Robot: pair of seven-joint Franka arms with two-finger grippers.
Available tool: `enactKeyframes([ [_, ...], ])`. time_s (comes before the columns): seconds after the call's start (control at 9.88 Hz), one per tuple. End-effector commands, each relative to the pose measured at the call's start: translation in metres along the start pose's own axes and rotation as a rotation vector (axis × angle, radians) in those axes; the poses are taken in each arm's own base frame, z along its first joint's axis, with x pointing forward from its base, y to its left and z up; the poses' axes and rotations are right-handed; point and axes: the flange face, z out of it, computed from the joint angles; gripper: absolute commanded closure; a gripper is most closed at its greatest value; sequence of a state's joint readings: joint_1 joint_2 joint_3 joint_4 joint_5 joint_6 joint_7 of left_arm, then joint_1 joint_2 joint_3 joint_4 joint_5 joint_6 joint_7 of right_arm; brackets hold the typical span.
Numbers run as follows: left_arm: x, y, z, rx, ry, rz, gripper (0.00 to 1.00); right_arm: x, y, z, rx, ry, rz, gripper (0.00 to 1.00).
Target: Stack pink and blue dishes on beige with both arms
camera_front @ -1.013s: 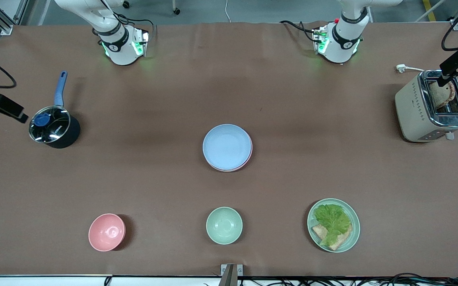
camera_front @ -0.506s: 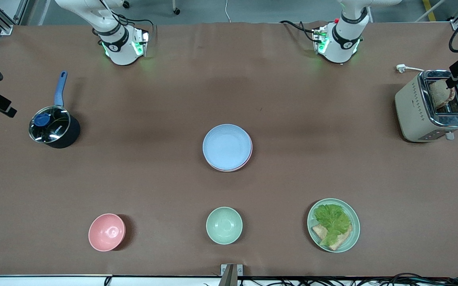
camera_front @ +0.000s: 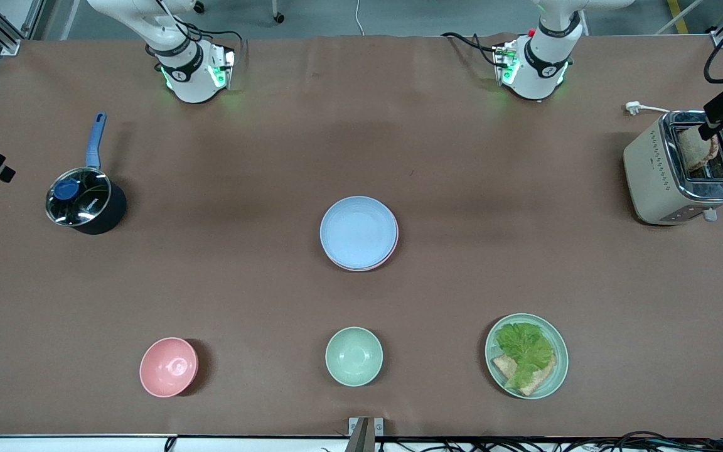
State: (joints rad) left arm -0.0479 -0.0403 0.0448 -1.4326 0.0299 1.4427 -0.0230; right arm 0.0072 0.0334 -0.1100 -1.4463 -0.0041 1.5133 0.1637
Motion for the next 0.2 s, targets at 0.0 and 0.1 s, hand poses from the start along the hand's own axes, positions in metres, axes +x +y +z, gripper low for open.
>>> enactKeyframes([
  [0.0,0.0058,0.0035,0.0159,-0.012,-0.041,0.007,0.0,-0.0009,0.0067,-0.0085,-0.016,0.009,0.003,0.0],
  [0.1,0.0062,0.0038,0.0168,-0.014,-0.044,0.006,0.0,-0.0017,0.0067,-0.0091,-0.014,0.007,0.003,0.0],
])
